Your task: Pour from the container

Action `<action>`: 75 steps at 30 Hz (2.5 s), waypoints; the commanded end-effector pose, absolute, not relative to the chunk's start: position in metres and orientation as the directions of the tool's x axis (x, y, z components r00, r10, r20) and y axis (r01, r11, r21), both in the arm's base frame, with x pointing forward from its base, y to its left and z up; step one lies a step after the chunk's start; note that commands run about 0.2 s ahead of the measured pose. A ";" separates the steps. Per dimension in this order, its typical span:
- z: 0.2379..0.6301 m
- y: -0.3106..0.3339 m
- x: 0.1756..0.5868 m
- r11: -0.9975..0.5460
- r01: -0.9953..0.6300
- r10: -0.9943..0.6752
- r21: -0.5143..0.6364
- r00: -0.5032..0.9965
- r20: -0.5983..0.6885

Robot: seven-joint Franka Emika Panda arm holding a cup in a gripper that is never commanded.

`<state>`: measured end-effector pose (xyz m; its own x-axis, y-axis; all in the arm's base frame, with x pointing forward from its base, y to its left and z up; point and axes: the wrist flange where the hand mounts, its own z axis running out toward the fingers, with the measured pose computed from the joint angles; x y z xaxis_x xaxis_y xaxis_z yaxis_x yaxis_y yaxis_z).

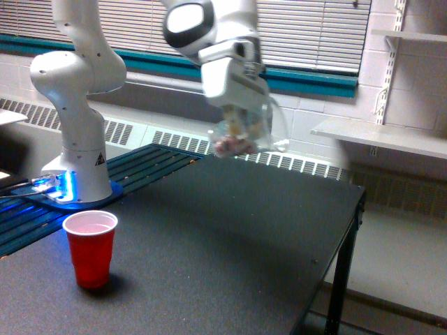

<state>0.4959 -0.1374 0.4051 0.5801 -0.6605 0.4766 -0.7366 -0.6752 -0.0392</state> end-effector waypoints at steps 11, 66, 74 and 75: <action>0.378 -0.153 0.413 -0.535 -0.843 -0.748 -0.053 0.443 0.494; 0.308 -0.180 0.250 -0.119 -0.980 -0.884 0.157 0.177 0.433; 0.305 -0.183 0.248 -0.112 -0.975 -0.890 0.194 0.185 0.418; 0.304 -0.183 0.248 -0.112 -0.974 -0.890 0.198 0.187 0.416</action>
